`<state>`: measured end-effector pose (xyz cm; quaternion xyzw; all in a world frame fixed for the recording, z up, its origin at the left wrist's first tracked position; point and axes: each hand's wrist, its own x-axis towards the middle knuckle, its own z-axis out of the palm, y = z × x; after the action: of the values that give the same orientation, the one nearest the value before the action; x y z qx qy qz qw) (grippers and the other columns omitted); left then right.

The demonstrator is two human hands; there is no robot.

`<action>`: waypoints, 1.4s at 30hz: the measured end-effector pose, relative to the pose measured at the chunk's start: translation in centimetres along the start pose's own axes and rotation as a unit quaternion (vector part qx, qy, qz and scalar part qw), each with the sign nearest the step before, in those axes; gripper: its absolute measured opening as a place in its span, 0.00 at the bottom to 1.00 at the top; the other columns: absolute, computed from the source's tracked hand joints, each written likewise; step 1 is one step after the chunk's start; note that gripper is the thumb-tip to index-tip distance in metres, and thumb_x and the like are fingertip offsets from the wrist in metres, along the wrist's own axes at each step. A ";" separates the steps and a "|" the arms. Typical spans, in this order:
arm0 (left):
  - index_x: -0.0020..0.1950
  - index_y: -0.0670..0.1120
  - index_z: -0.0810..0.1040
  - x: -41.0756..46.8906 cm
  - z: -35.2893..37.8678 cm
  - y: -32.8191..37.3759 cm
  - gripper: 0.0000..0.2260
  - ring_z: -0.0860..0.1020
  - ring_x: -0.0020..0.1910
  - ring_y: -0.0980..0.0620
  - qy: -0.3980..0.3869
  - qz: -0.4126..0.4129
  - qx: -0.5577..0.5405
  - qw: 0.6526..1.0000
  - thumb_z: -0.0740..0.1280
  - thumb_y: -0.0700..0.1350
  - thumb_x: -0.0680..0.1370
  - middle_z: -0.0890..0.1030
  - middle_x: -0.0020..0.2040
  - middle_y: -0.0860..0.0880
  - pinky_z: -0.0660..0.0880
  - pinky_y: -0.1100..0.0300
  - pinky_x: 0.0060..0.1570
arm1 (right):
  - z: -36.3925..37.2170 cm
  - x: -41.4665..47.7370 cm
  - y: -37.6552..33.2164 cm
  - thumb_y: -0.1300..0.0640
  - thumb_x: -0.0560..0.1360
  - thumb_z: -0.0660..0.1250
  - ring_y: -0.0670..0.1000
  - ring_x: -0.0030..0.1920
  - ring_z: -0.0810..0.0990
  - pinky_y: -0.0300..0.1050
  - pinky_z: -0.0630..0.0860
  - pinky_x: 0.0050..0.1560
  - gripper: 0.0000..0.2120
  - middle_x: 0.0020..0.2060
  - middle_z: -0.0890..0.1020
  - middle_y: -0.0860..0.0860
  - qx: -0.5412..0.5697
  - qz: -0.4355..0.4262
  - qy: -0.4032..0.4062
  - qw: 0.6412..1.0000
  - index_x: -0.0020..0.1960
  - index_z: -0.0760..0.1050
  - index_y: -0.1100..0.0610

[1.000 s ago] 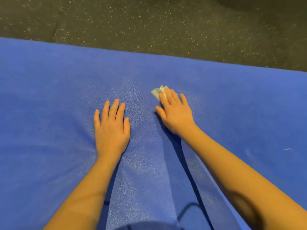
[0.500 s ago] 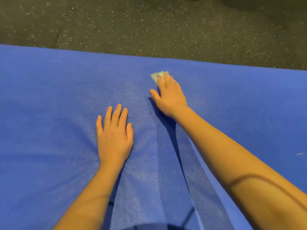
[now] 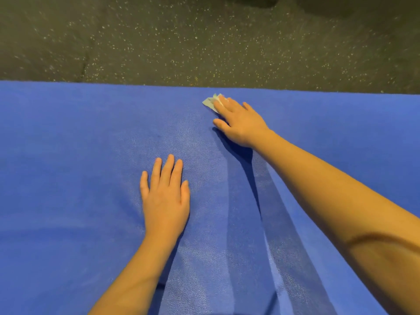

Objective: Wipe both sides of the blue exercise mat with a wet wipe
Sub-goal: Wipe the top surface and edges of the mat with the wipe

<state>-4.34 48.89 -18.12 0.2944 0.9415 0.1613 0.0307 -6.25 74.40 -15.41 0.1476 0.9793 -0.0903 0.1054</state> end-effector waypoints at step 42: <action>0.70 0.44 0.73 0.3 -1.2 -4.6 0.23 0.65 0.74 0.44 0.044 -0.020 0.031 0.998 0.52 0.50 0.78 0.69 0.73 0.45 0.57 0.41 0.71 | 2.9 -6.0 -6.6 0.40 0.74 0.40 0.57 0.74 0.58 0.55 0.51 0.72 0.36 0.74 0.63 0.55 -0.020 0.003 0.063 0.998 0.74 0.61 0.59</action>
<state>-7.29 45.14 -18.46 0.2690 0.9521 0.1446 -0.0171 -2.14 66.01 -15.89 0.1540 0.9851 -0.0611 0.0463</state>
